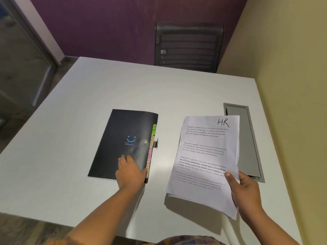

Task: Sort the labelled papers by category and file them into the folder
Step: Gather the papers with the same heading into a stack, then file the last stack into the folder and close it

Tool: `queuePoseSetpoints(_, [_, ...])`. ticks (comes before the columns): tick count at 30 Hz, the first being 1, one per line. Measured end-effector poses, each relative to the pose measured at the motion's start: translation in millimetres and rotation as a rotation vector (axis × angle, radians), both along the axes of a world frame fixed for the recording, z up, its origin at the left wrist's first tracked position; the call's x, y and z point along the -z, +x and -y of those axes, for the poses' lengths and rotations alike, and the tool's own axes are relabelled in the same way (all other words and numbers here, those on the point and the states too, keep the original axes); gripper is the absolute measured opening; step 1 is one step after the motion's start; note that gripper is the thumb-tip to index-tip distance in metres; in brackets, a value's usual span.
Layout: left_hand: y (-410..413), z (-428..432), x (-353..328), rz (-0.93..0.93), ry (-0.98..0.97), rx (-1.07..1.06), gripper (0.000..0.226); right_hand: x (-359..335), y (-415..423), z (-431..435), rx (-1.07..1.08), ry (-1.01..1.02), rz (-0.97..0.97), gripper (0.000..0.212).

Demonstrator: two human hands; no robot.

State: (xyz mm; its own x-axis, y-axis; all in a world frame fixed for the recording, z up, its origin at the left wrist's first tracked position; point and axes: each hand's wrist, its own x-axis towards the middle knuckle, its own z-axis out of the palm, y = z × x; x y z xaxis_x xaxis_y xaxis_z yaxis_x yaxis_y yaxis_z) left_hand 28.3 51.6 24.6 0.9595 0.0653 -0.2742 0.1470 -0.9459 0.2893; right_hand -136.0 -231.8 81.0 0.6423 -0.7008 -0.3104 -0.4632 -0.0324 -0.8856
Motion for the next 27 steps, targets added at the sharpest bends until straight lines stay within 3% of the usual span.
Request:
queuePoseSetpoints(11, [1.8, -1.5, 11.7, -0.092, 0.232, 0.147, 0.091, 4.8, -10.0, 2.1, 0.049, 0.022, -0.011, 0.01])
queuePoseSetpoints(17, [3.1, 6.4, 0.6, -0.201, 0.217, 0.194, 0.07, 3.1, -10.4, 4.2, 0.059, 0.033, 0.012, 0.011])
queuePoseSetpoints(22, [4.8, 6.8, -19.1, -0.061, 0.23, 0.324, 0.059, -0.1, -2.3, 5.7, 0.077, 0.046, 0.04, 0.01])
queuePoseSetpoints(27, [-7.4, 21.6, -42.8, 0.008, 0.037, 0.362, 0.048, -15.3, 9.8, 5.6, 0.067, 0.001, 0.089, 0.011])
